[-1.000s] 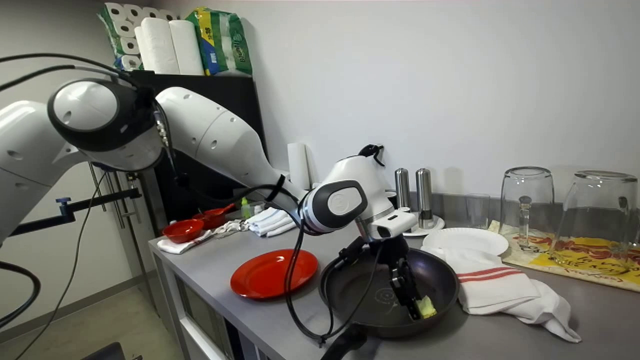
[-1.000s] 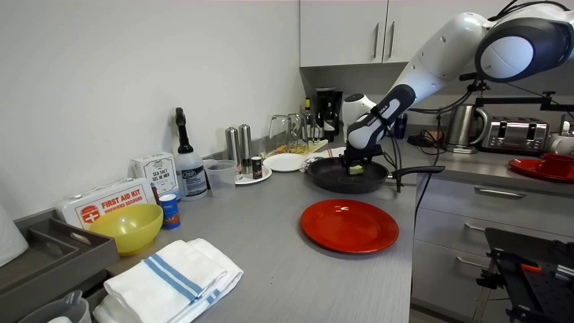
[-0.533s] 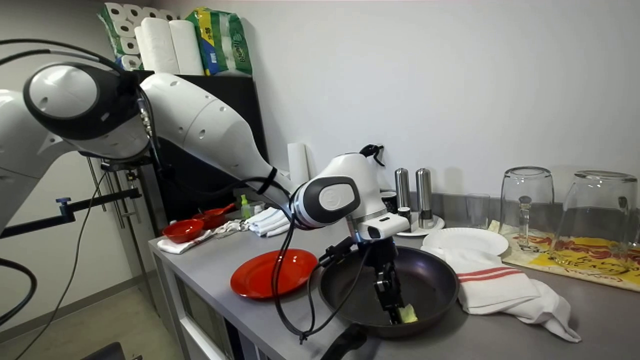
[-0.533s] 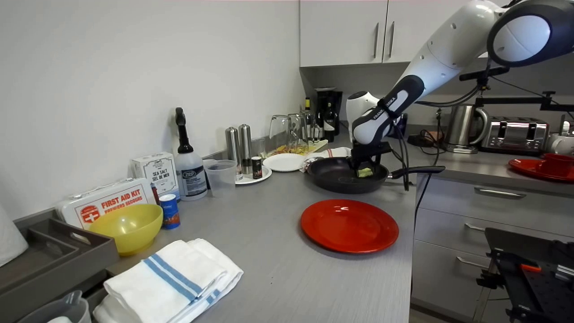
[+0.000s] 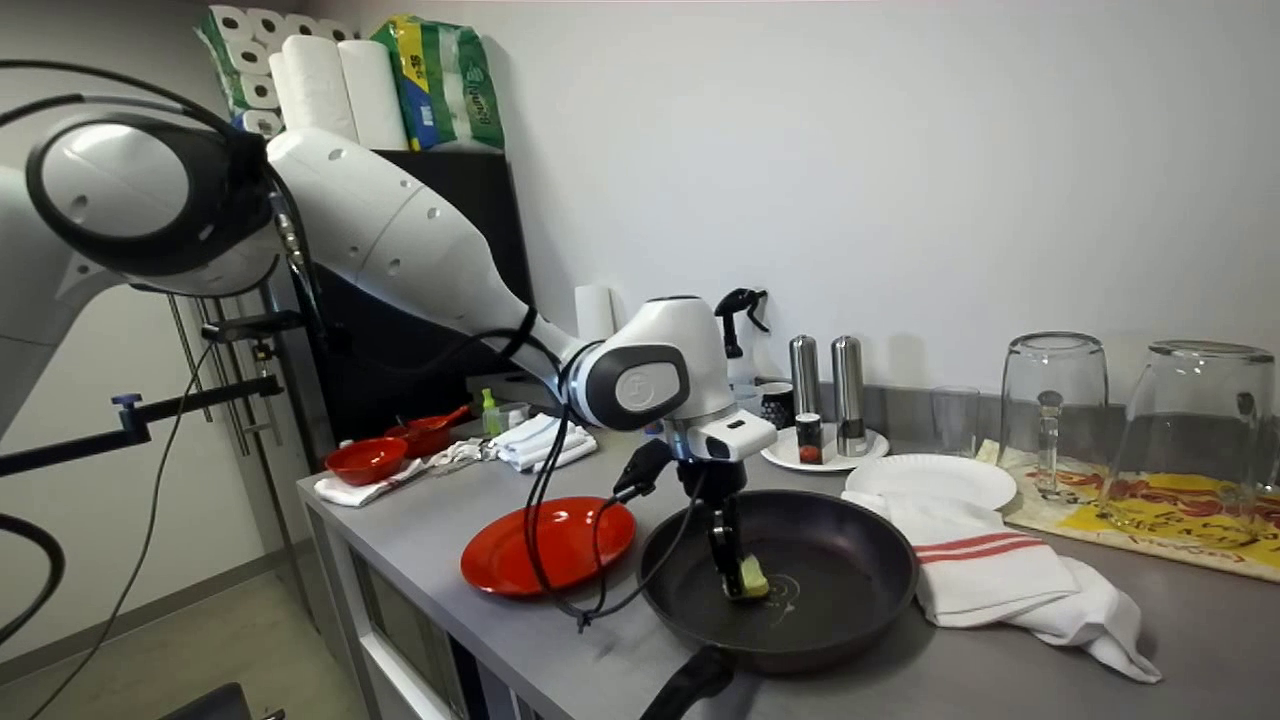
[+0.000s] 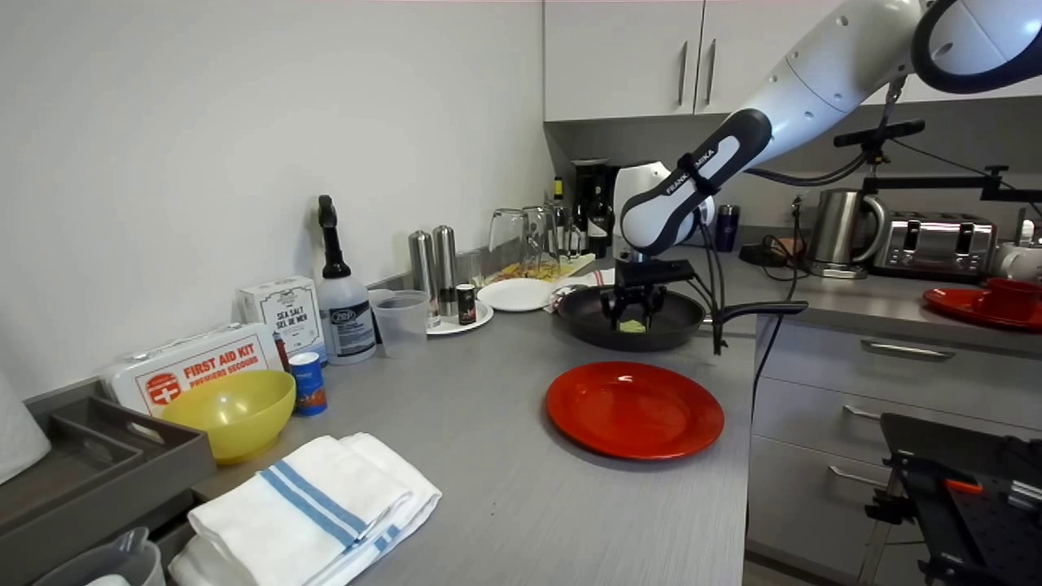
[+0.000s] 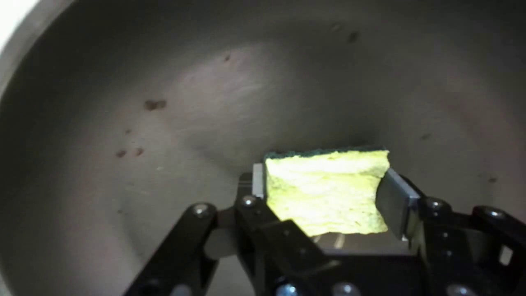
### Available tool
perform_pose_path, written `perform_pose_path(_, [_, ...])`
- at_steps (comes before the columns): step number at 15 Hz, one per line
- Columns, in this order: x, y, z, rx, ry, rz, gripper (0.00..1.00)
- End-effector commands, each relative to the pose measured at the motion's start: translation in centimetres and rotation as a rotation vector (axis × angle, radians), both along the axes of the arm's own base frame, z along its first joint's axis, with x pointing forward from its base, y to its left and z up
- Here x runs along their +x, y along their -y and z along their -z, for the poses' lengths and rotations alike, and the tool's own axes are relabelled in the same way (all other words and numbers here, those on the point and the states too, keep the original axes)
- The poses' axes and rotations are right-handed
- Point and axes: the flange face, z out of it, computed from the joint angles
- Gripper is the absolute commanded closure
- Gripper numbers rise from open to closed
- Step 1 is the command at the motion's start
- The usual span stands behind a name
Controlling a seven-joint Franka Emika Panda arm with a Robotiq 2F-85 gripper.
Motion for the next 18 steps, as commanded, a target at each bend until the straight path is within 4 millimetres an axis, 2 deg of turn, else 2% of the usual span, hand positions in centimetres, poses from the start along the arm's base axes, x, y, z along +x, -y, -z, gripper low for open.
perform_pose_path(1, [1.2,-6.5,1.7,0.133,-0.022,-0.139,0.61])
perform_pose_path(3, [1.9,-8.6,1.5,0.166,-0.021,-0.207,0.61])
perform_pose_path(6, [2.4,-9.6,1.4,0.187,-0.021,-0.242,0.61])
perform_pose_path(10, [3.4,-7.9,1.8,0.071,0.037,-0.205,0.61])
perform_pose_path(13, [4.6,-6.2,3.1,-0.015,0.112,-0.171,0.61])
perform_pose_path(18, [6.9,-5.4,3.7,-0.102,0.195,-0.1,0.61])
